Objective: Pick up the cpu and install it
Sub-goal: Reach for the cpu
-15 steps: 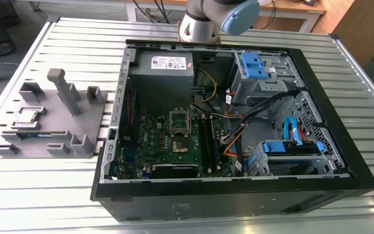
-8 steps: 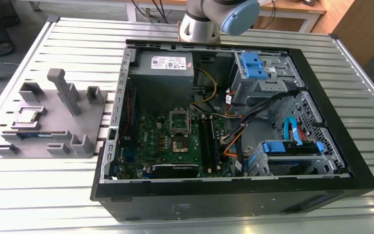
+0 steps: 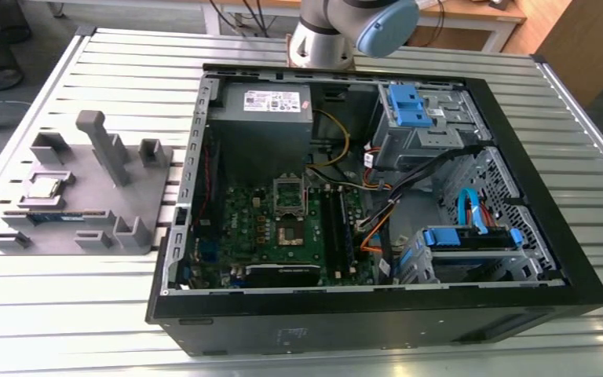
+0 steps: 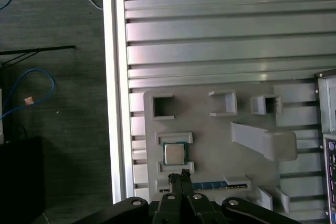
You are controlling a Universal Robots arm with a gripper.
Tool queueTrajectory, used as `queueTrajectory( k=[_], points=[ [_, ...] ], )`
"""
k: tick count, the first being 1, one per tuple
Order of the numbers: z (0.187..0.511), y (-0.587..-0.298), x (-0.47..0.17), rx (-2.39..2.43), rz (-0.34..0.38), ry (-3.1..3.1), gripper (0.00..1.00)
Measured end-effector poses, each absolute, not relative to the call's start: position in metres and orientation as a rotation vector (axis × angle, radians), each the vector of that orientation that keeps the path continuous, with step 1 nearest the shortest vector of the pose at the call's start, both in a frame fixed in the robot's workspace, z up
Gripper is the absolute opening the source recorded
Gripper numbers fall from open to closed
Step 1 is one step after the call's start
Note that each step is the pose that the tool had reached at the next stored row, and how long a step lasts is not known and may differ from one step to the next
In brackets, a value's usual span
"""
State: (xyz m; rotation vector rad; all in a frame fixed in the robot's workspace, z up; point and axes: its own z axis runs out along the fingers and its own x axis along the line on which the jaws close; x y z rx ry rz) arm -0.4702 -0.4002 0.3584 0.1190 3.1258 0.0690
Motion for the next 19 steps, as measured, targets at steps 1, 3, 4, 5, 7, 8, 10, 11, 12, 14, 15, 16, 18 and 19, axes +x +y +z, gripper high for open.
queueTrajectory(
  k=[1, 3, 4, 5, 7, 8, 10, 11, 12, 14, 15, 16, 18, 19],
  points=[
    [0.357, -0.400, -0.470, 0.119, 0.069, 3.127, 0.11],
    [0.355, -0.400, -0.470, 0.119, 0.069, 3.128, 0.11],
    [0.353, -0.400, -0.470, 0.119, 0.069, 3.129, 0.11],
    [0.352, -0.400, -0.470, 0.119, 0.069, 3.131, 0.11],
    [0.348, -0.400, -0.470, 0.120, 0.069, 3.133, 0.11],
    [0.346, -0.400, -0.470, 0.120, 0.069, 3.134, 0.11],
    [0.343, -0.400, -0.470, 0.120, 0.069, 3.137, 0.11],
    [0.342, -0.400, -0.470, 0.120, 0.069, 3.138, 0.11],
    [0.341, -0.400, -0.470, 0.120, 0.069, 3.139, 0.11],
    [0.338, -0.400, -0.470, 0.120, 0.068, 3.141, 0.11],
    [0.337, -0.400, -0.470, 0.120, 0.068, 3.141, 0.11],
    [0.336, -0.400, -0.470, 0.120, 0.068, 3.142, 0.11],
    [0.334, -0.400, -0.470, 0.120, 0.068, 3.144, 0.11],
    [0.334, -0.400, -0.470, 0.120, 0.068, 3.144, 0.11]
  ],
)
